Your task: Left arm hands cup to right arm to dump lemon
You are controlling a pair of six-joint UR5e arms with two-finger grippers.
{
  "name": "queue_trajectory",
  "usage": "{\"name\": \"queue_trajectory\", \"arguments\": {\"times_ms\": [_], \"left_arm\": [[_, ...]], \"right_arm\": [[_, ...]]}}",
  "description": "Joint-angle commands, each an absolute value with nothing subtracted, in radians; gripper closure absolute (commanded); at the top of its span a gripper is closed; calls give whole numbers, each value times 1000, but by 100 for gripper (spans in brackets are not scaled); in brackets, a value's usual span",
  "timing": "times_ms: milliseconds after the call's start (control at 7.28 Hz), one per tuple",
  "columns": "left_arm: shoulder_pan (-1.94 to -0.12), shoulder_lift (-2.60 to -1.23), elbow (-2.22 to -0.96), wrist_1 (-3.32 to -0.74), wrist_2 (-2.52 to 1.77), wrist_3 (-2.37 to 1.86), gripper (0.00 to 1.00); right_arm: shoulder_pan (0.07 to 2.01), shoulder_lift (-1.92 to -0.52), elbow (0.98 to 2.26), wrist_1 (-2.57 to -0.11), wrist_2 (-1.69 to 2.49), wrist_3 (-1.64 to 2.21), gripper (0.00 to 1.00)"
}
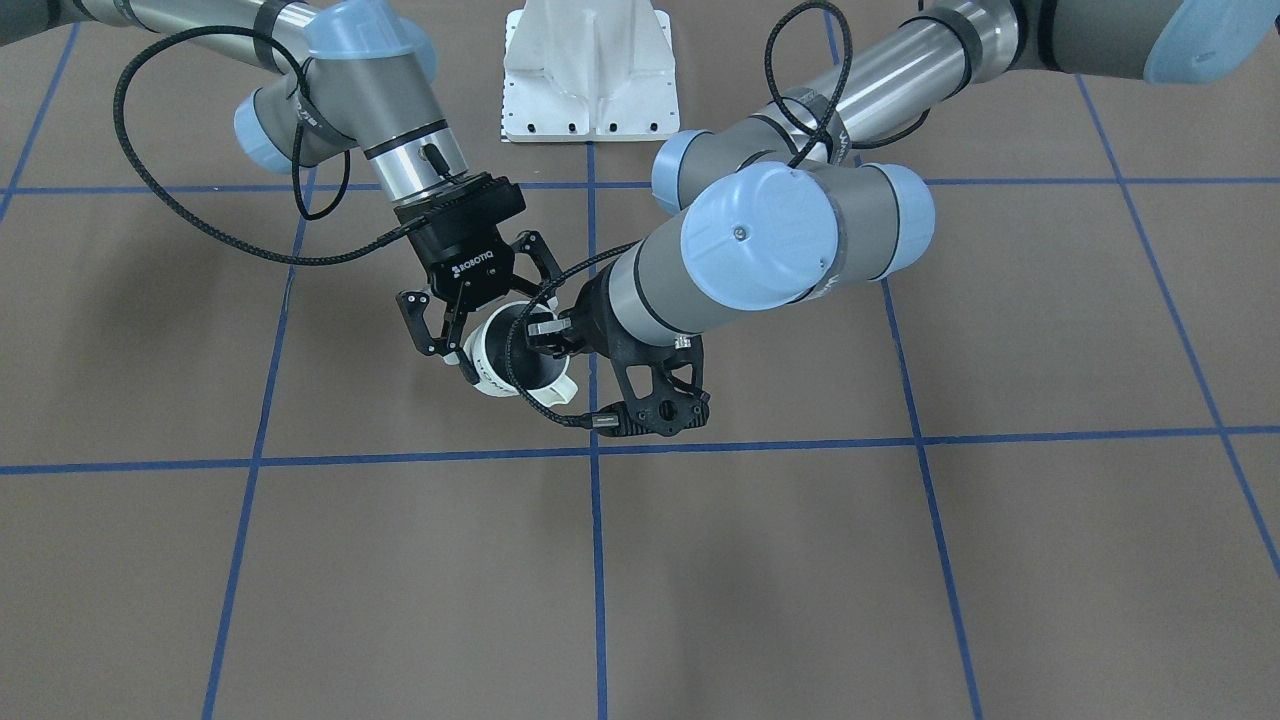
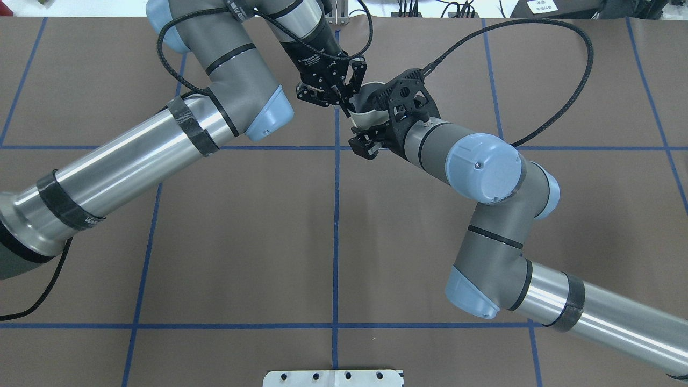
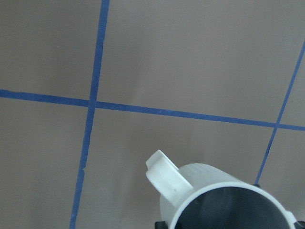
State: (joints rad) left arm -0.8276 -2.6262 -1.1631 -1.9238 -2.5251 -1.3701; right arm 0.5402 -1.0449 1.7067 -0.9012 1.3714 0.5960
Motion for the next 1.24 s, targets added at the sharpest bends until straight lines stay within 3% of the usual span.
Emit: {"name": "queue_trajectory", "arguments": {"times_ms": [0, 1099], "left_arm": [[-828, -2628, -1164, -1925, -2526, -1381, 100], [-951, -2629, -1164, -1922, -2588, -1390, 100]], "right_arm": [[540, -1048, 1706, -900, 1373, 597, 0], [535, -1048, 1703, -904, 1373, 594, 0]]}}
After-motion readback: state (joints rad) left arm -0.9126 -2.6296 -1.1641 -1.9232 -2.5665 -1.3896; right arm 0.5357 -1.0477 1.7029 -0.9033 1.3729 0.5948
